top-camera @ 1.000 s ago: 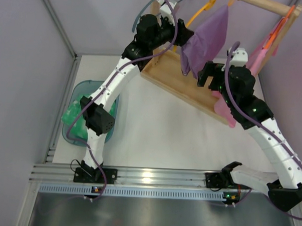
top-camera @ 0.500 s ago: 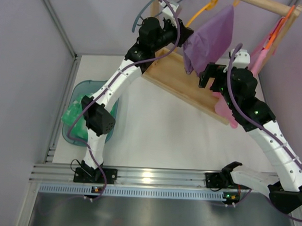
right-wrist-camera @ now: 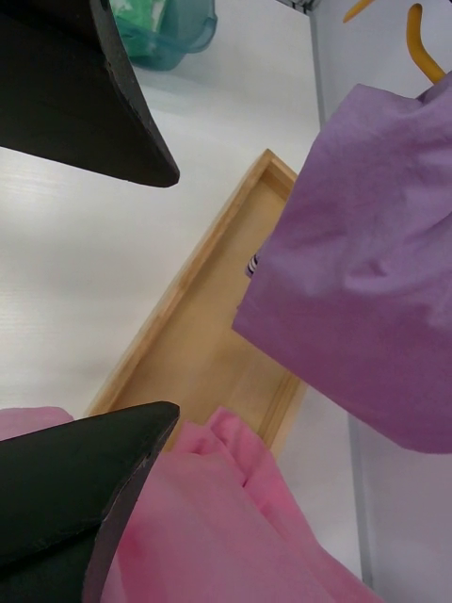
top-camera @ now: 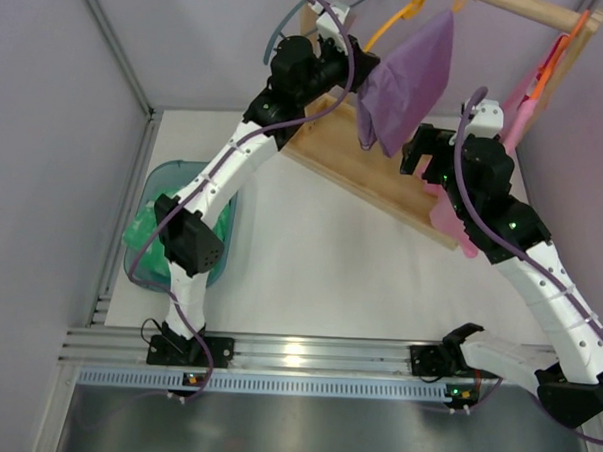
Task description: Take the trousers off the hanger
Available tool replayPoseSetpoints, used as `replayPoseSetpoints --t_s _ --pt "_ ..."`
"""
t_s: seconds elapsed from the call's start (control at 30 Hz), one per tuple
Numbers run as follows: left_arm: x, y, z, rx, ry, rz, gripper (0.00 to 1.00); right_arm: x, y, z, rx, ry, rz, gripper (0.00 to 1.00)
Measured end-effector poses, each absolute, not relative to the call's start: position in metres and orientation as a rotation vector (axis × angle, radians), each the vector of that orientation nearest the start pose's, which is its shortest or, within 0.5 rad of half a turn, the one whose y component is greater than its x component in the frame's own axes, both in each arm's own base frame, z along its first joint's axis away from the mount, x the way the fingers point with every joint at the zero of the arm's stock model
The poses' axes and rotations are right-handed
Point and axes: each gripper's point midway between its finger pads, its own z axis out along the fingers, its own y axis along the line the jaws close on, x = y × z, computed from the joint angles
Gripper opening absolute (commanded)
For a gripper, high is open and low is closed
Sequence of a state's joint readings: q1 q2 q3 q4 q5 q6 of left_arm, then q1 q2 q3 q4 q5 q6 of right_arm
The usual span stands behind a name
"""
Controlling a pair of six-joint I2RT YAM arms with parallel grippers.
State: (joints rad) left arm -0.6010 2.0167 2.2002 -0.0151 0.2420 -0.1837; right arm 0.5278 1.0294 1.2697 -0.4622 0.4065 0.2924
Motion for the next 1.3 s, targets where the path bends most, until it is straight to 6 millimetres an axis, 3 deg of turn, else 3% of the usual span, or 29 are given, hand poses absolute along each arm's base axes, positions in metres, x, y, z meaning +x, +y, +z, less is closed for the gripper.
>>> replayPoseSetpoints --t_s 0.27,0.47,0.8,1.1,1.3 --pt "0.478 -0.381 0.459 0.484 1.369 -0.790 0.00 0.318 0.112 0.365 0.111 1.771 0.209 0.99" --pt "0.476 -0.376 0.478 0.478 1.335 -0.772 0.00 0.319 0.111 0.366 0.136 1.768 0.208 0.99" --pt "0.469 -0.371 0.483 0.490 1.345 -0.759 0.00 0.318 0.104 0.368 0.162 1.756 0.182 0.99" --pt "0.441 -0.350 0.509 0.491 1.317 -0.751 0.00 0.317 0.101 0.371 0.176 1.745 0.174 0.99" --pt "0.424 -0.338 0.508 0.499 1.340 -0.747 0.00 0.318 0.102 0.370 0.185 1.744 0.183 0.99"
